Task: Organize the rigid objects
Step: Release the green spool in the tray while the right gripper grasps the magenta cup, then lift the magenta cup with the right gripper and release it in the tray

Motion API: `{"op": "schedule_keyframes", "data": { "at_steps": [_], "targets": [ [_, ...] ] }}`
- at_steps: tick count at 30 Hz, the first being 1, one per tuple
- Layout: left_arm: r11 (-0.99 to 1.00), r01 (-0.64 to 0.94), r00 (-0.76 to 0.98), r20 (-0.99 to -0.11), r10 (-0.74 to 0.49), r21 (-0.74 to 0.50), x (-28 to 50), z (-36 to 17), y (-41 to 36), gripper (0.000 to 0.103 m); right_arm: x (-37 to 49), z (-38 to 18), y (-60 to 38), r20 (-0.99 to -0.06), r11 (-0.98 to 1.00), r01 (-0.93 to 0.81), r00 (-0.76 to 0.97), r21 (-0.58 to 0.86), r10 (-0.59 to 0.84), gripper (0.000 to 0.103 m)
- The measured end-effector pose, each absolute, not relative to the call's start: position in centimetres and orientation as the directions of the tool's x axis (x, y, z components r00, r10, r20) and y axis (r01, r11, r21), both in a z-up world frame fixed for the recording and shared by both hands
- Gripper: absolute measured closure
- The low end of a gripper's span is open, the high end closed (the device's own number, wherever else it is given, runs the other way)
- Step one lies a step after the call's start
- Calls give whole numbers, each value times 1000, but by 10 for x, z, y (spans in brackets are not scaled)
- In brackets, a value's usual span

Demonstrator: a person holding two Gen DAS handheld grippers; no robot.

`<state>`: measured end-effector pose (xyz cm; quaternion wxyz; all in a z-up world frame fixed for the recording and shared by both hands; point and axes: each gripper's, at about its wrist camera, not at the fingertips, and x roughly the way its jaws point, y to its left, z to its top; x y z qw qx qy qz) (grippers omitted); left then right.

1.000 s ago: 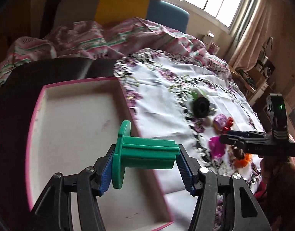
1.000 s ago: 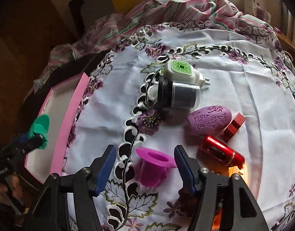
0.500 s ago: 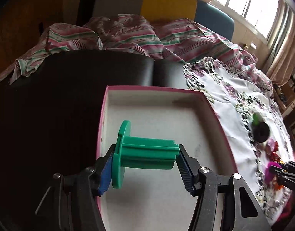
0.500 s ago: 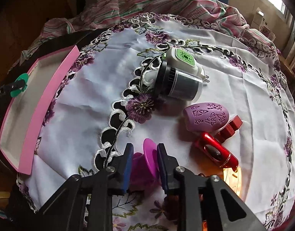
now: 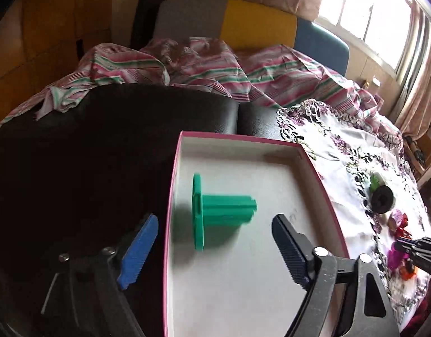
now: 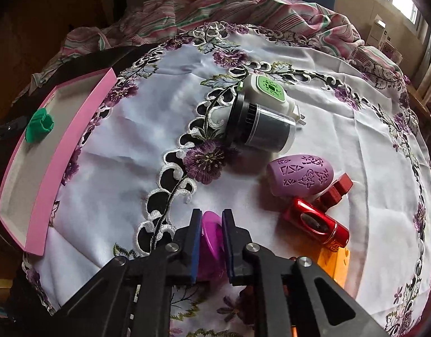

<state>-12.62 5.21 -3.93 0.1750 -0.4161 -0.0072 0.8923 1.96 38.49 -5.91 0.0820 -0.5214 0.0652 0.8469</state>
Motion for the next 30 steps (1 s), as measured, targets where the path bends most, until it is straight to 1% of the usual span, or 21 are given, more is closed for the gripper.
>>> {"op": "schedule_keyframes", "data": {
  "at_steps": [6, 10, 13, 18, 20, 24, 30],
  "targets": [
    [-928, -324, -580, -737, 347, -182, -79, -37, 50, 16, 22, -54, 386, -883, -975, -209, -469, 72, 35, 95],
    [-918, -356, -571, -737, 362, -174, -56, -36, 58, 16, 24, -48, 389, -868, -970, -218, -497, 107, 16, 99],
    [-911, -375, -565, -738, 370, -169, -43, -37, 61, 16, 25, -45, 390, -859, -967, -219, -512, 129, 2, 99],
    [-908, -380, -542, -754, 371, -173, -34, -41, 63, 16, 25, -46, 386, -862, -972, -209, -507, 107, 14, 99],
    [-910, -378, -545, -753, 370, -173, -29, -40, 61, 16, 26, -44, 387, -857, -970, -217, -514, 110, 18, 101],
    [-913, -372, -559, -745, 365, -167, -24, -37, 55, 16, 30, -36, 392, -834, -963, -225, -552, 147, 2, 102],
    [-918, -352, -557, -747, 362, -182, -22, -36, 44, 16, 30, -34, 391, -831, -961, -242, -556, 132, 26, 102]
  ]
}}
